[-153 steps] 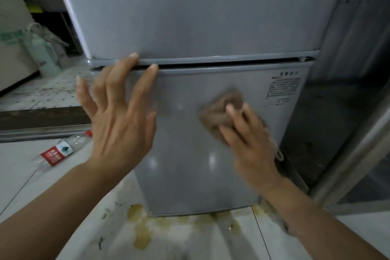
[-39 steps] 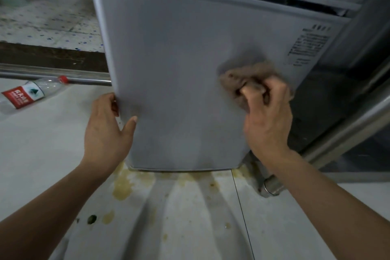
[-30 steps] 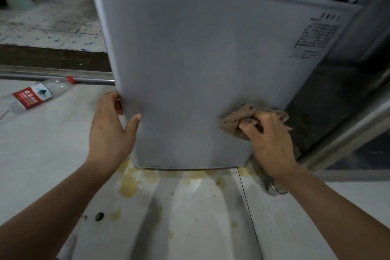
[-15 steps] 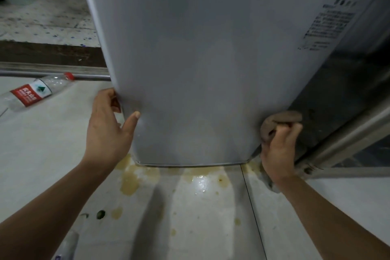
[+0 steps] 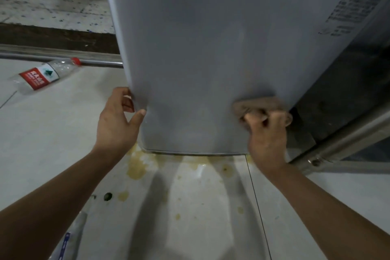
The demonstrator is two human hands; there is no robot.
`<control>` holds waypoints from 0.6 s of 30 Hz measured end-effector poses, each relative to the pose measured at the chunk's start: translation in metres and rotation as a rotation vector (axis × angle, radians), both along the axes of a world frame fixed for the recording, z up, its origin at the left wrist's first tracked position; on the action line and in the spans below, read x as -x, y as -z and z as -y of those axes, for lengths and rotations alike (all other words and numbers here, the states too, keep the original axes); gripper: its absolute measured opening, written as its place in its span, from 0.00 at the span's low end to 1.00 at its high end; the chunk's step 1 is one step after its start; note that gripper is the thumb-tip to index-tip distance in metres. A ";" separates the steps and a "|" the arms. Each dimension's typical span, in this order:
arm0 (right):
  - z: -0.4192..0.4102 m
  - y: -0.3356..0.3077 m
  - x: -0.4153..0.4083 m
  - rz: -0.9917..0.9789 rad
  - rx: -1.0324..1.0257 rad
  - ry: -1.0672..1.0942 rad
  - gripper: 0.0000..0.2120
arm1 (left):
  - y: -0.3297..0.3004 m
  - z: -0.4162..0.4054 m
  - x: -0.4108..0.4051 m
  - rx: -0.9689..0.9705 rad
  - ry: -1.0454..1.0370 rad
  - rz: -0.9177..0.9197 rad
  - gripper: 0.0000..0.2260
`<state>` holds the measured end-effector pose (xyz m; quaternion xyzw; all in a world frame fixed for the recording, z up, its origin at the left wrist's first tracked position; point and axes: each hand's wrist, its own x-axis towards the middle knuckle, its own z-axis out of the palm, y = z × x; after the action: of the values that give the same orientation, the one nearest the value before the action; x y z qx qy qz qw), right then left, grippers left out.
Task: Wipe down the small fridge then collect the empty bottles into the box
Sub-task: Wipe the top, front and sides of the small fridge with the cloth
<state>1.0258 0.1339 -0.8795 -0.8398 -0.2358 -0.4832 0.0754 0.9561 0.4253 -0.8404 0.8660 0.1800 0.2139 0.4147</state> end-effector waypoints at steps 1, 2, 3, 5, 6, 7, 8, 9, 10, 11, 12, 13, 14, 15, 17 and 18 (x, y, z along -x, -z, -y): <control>0.003 0.012 0.001 0.004 0.132 -0.042 0.12 | 0.000 0.000 -0.001 0.012 0.000 -0.005 0.15; 0.005 0.021 0.001 -0.016 0.263 -0.084 0.10 | -0.001 0.000 -0.002 0.017 0.004 -0.006 0.15; 0.007 0.026 0.001 -0.051 0.385 -0.115 0.09 | -0.001 -0.001 -0.002 0.017 0.008 -0.005 0.15; 0.009 0.028 0.003 -0.117 0.546 -0.146 0.09 | -0.001 -0.001 0.000 0.015 0.016 0.001 0.15; 0.010 0.025 0.004 -0.130 0.564 -0.160 0.09 | -0.002 0.000 0.000 0.015 0.019 0.003 0.15; 0.008 0.017 0.005 -0.125 0.537 -0.173 0.09 | -0.003 0.000 0.001 0.013 0.021 0.001 0.14; 0.003 0.008 0.005 -0.100 0.463 -0.181 0.10 | -0.004 0.000 0.001 0.011 0.022 -0.004 0.14; -0.005 -0.004 0.005 -0.058 0.353 -0.181 0.10 | -0.004 -0.001 0.000 0.007 0.022 -0.004 0.14; -0.015 -0.016 0.005 -0.012 0.230 -0.166 0.09 | -0.003 -0.002 0.000 0.004 0.025 -0.004 0.14; -0.026 -0.025 0.005 0.023 0.118 -0.136 0.09 | -0.002 -0.002 -0.001 0.002 0.030 -0.007 0.14; -0.038 -0.029 0.007 0.048 0.028 -0.101 0.10 | -0.002 -0.003 -0.001 0.001 0.034 -0.011 0.14; -0.051 -0.029 0.009 0.071 -0.031 -0.072 0.11 | -0.001 -0.004 -0.001 -0.002 0.037 -0.012 0.15; -0.062 -0.025 0.010 0.098 -0.047 -0.058 0.13 | 0.000 -0.005 -0.002 -0.008 0.041 -0.011 0.15; -0.071 -0.018 0.013 0.118 -0.011 -0.067 0.14 | 0.002 -0.006 -0.002 -0.017 0.049 -0.006 0.15; -0.084 0.000 0.019 0.090 0.205 -0.151 0.14 | 0.005 -0.010 -0.002 -0.041 0.070 0.011 0.15; -0.088 0.007 0.021 0.023 0.350 -0.195 0.15 | 0.006 -0.011 -0.002 -0.053 0.084 0.016 0.15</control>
<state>1.0045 0.2221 -0.8863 -0.8077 -0.3970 -0.4349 -0.0281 0.9584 0.4365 -0.8463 0.8817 0.1344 0.2077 0.4017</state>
